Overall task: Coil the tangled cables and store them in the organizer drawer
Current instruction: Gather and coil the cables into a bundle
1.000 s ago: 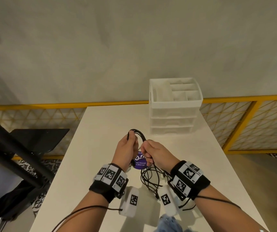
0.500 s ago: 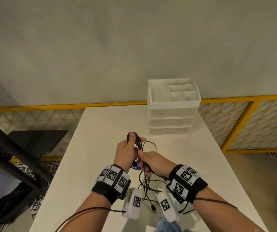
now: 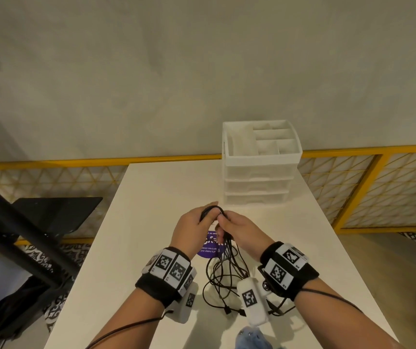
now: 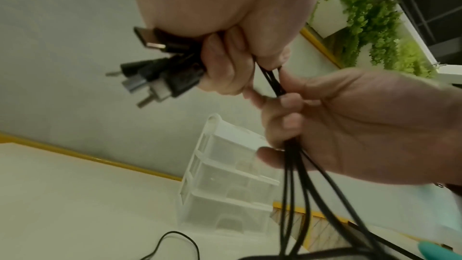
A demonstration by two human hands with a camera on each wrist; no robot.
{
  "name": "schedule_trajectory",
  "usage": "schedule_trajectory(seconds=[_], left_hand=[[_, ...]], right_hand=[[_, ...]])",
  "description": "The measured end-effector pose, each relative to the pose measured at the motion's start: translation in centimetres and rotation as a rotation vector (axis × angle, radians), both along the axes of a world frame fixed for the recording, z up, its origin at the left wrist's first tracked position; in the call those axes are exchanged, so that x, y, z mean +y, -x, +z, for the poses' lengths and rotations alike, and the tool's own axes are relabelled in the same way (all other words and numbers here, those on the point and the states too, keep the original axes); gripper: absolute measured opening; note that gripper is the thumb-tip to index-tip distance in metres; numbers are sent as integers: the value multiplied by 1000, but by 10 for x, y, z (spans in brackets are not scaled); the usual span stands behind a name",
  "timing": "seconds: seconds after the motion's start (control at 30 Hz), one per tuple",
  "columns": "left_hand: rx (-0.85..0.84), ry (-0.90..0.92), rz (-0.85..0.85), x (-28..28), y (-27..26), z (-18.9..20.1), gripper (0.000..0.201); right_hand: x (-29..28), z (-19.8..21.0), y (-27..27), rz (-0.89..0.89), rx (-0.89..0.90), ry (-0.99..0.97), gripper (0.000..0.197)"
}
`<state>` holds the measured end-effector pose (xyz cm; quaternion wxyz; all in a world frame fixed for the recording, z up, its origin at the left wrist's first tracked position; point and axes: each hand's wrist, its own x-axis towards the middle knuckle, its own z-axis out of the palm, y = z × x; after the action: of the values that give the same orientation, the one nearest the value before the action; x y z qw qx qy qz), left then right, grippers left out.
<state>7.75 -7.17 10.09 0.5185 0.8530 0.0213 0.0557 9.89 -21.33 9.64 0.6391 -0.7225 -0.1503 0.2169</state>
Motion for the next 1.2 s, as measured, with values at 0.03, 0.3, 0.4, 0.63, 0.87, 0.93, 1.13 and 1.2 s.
schedule_trajectory(seconds=[0.03,0.3,0.4,0.63,0.87,0.93,1.13,1.2], left_hand=[[-2,9,1,1,0,1,29],[102,304,-18,-2,7,7,46],[71,318,-17,-2,9,13,44],[35,483,67,-6,7,12,47],[146,470,-25,-6,12,6,36],[133,438,-28,-5,13,5,22],[71,405,115,-8,12,6,36],[42,419,225,-10,10,9,40]], right_hand=[[0,0,0,-2,20,-50,30],[-1,4,-3,-79,110,-231,34],[-3,1,-4,-61,93,-194,34],[4,1,3,-50,106,-173,37],[3,2,5,15,217,-260,34],[3,2,5,47,257,-240,34],[9,4,10,150,213,-29,52],[13,1,11,148,181,8,52]])
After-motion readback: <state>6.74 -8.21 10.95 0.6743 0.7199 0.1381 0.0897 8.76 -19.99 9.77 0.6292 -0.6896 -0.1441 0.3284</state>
